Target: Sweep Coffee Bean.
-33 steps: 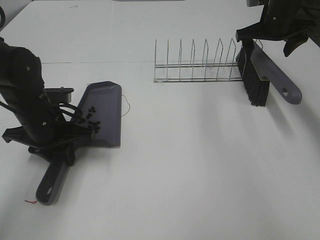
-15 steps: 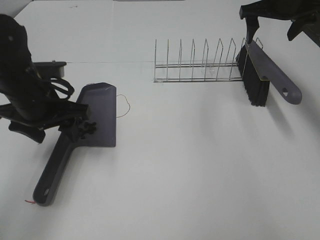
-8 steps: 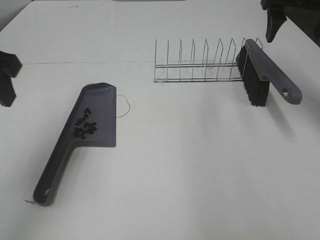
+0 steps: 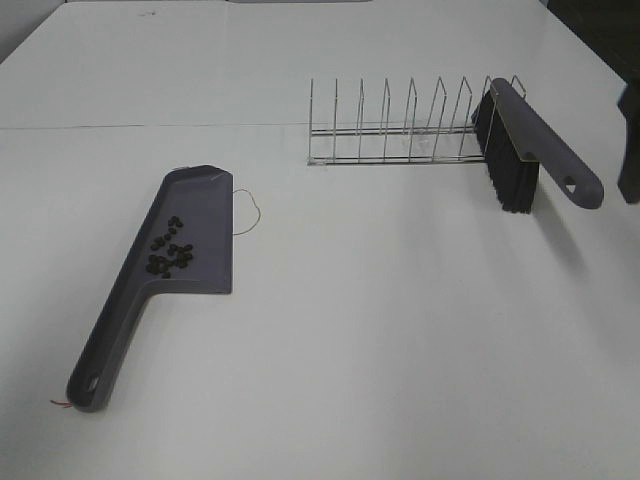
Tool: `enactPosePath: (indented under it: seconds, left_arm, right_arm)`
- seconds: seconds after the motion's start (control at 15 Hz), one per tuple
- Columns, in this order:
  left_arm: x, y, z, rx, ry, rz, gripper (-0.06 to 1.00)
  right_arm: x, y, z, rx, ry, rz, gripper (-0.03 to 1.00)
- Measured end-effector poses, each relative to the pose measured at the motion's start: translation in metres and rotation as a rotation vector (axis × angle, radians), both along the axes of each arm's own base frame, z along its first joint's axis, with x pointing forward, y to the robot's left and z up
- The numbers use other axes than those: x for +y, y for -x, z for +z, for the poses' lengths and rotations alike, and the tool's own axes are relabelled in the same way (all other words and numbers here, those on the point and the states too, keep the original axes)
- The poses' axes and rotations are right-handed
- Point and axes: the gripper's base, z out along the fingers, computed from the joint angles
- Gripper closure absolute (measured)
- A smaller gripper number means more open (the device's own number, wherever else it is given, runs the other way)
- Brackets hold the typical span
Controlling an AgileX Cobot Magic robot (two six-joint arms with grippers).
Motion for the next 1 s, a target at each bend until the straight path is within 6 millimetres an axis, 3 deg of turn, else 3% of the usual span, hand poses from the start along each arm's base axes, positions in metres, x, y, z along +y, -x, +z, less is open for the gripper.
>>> enactPosePath:
  seconds: [0.13, 0.2, 0.27, 0.4, 0.67, 0.87, 1.0]
  left_arm:
    - [0.011, 0.03, -0.014, -0.035, 0.003, -0.015, 0.29]
    - [0.014, 0.037, -0.018, -0.048, 0.003, -0.02, 0.29]
    - [0.025, 0.063, -0.028, -0.117, 0.024, -0.027, 0.29]
    - [0.033, 0.084, -0.035, -0.19, 0.033, -0.047, 0.29]
    - [0.042, 0.109, -0.052, -0.288, 0.016, -0.1, 0.29]
    - [0.042, 0.11, -0.08, -0.255, -0.014, -0.14, 0.29]
    - [0.037, 0.108, -0.082, -0.286, -0.007, -0.202, 0.29]
  right_arm:
    - [-0.003, 0.043, -0.002, -0.016, -0.003, 0.0, 0.11]
    - [-0.004, 0.054, -0.002, -0.027, -0.004, 0.0, 0.11]
    - [-0.007, 0.097, -0.002, -0.092, -0.014, -0.001, 0.11]
    - [-0.007, 0.136, -0.006, -0.197, -0.048, -0.001, 0.11]
    - [-0.009, 0.193, -0.008, -0.462, -0.072, 0.055, 0.11]
    - [-0.01, 0.23, -0.015, -0.643, -0.084, 0.103, 0.11]
    - [-0.009, 0.244, -0.014, -0.771, -0.081, 0.166, 0.11]
